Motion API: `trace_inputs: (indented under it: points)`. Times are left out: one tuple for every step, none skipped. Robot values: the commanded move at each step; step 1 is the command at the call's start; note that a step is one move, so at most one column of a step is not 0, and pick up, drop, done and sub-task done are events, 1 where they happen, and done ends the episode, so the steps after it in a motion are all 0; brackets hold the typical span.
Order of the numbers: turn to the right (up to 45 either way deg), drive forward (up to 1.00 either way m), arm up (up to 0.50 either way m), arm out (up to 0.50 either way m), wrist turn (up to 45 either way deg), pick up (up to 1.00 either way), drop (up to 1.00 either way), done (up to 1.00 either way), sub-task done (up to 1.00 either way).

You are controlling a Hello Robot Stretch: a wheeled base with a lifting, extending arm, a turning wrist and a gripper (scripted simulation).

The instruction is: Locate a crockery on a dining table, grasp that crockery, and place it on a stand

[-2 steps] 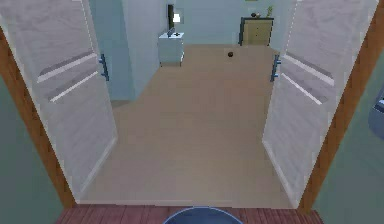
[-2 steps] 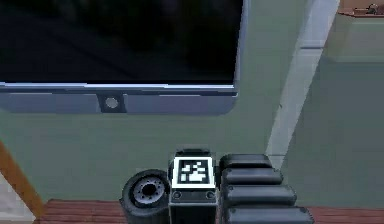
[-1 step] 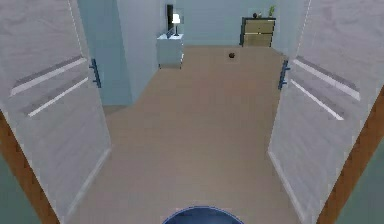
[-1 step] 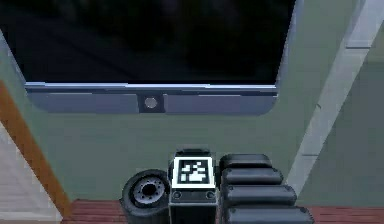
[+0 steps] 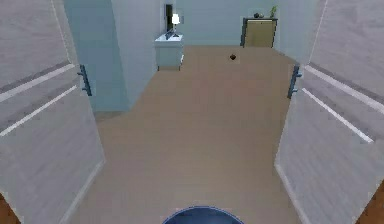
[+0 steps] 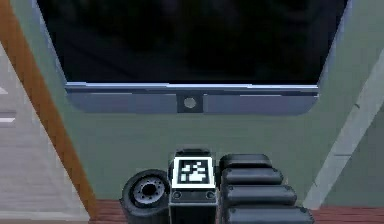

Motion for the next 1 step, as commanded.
trace_inputs:
  points:
    - [45.0,0.0,0.0,0.0,0.0,0.0,0.0,0.0,0.0]
